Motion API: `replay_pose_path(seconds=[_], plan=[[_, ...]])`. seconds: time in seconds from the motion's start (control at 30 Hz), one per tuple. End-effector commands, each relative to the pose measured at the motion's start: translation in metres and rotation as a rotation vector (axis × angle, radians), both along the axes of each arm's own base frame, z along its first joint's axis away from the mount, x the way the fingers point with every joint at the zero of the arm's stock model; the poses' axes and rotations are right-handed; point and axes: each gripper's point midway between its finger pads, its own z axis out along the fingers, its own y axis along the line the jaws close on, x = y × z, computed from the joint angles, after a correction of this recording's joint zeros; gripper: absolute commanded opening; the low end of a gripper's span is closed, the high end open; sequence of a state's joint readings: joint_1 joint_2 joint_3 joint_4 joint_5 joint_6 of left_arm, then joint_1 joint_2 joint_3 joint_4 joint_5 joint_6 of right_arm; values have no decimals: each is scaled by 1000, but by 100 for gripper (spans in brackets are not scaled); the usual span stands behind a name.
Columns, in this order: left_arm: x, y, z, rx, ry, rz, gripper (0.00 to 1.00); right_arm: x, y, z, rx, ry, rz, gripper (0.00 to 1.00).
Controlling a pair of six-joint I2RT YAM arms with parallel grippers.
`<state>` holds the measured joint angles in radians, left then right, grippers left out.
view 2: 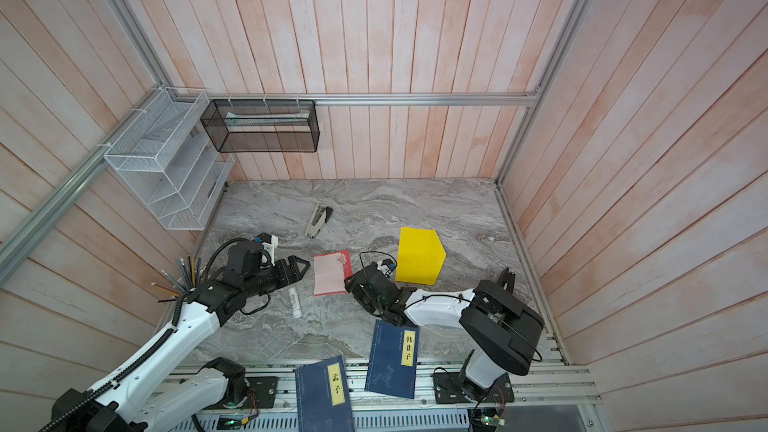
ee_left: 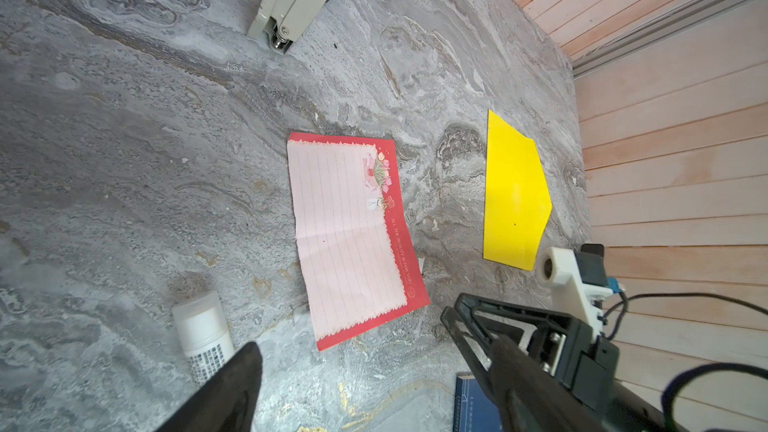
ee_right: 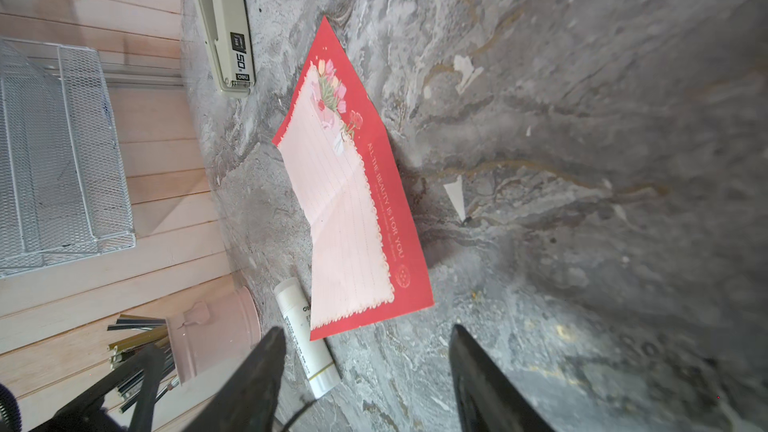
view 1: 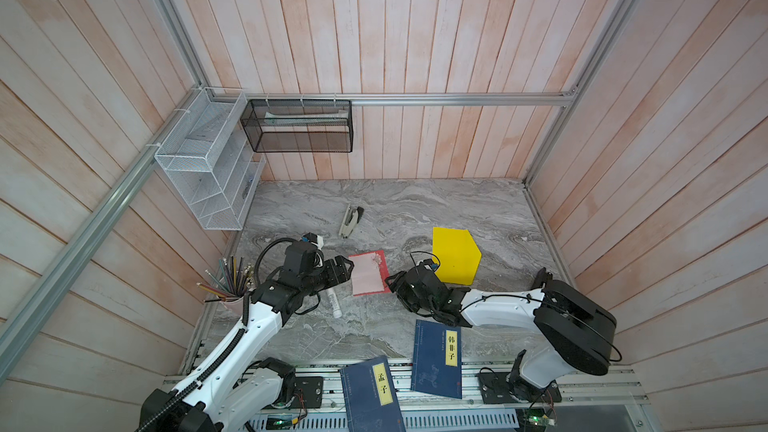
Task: Place the letter into the envelope and seal it
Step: 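Pinch the pink letter card edge with the right gripper while the left approaches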
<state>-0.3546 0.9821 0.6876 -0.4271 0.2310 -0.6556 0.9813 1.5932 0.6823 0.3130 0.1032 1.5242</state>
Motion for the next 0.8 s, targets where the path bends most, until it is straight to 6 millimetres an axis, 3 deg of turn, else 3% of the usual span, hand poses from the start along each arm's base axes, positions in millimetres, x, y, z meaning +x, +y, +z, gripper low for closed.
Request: replay_pose_path(seconds=[0.0,0.33,0.77], plan=[[-3,-2,2,-7,-8,-14,88,0,11,-4,38,20,1,61],[-4,-3,6,-8,-19,-22,88,5,21,-27,68,46,-15,51],[-4,-2,12,0,-33,-29,88,19,22,-37,100,32,-92,36]])
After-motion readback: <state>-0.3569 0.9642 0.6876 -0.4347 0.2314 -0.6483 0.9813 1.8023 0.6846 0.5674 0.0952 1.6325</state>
